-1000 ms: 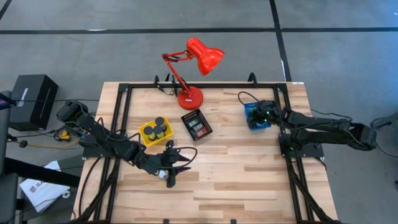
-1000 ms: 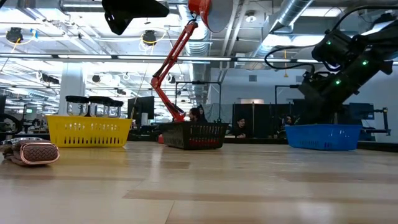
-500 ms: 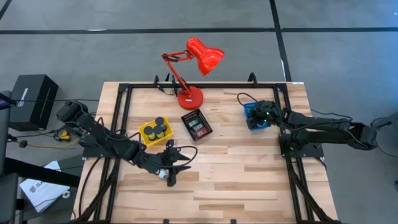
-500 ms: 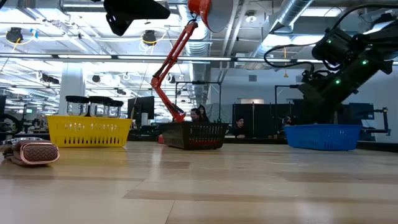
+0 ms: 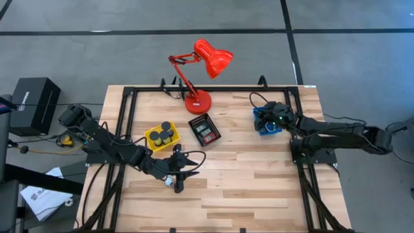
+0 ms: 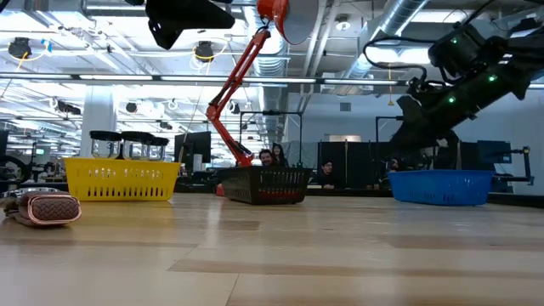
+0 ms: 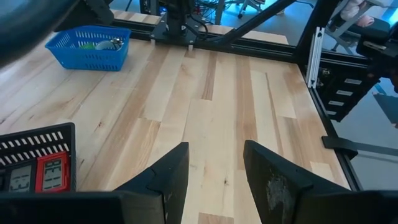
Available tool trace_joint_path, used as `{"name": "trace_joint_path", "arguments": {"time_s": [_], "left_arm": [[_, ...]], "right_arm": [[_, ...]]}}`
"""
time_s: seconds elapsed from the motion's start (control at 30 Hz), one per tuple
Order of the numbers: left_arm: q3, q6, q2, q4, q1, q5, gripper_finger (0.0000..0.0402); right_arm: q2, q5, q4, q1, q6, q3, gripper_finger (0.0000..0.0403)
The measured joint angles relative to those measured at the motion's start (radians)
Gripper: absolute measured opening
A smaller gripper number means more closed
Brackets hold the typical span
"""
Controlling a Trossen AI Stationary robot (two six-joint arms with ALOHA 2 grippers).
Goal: Pick & Place Office items
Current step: Put the brown wrist watch into the blue bin
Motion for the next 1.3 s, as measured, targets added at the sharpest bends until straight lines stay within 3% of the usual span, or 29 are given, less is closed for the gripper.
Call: {"name": "trace_joint_path", "arguments": {"time_s": [0.6, 0.87, 1.17, 1.3], "left_arm": [[0.0, 0.001, 0.0, 0.0, 0.0, 0.0, 0.015], [0.0, 0.047, 0.0, -0.001, 0.0, 0.0, 0.015], [0.0, 0.053, 0.0, -0.013, -0.001, 0.011, 0.015], [0.0, 0.05, 0.0, -0.061, -0.001, 0.128, 0.015]], "right_arm": [[0.0, -0.009, 0.02, 0.029, 0.0, 0.0, 0.0118], [0.0, -0.404, 0.056, 0.034, 0.0, 0.0, 0.0118], [0.0, -0.417, 0.113, 0.124, -0.012, 0.0, 0.0118], [0.0, -0.418, 0.114, 0.172, -0.078, 0.0, 0.0118]]}}
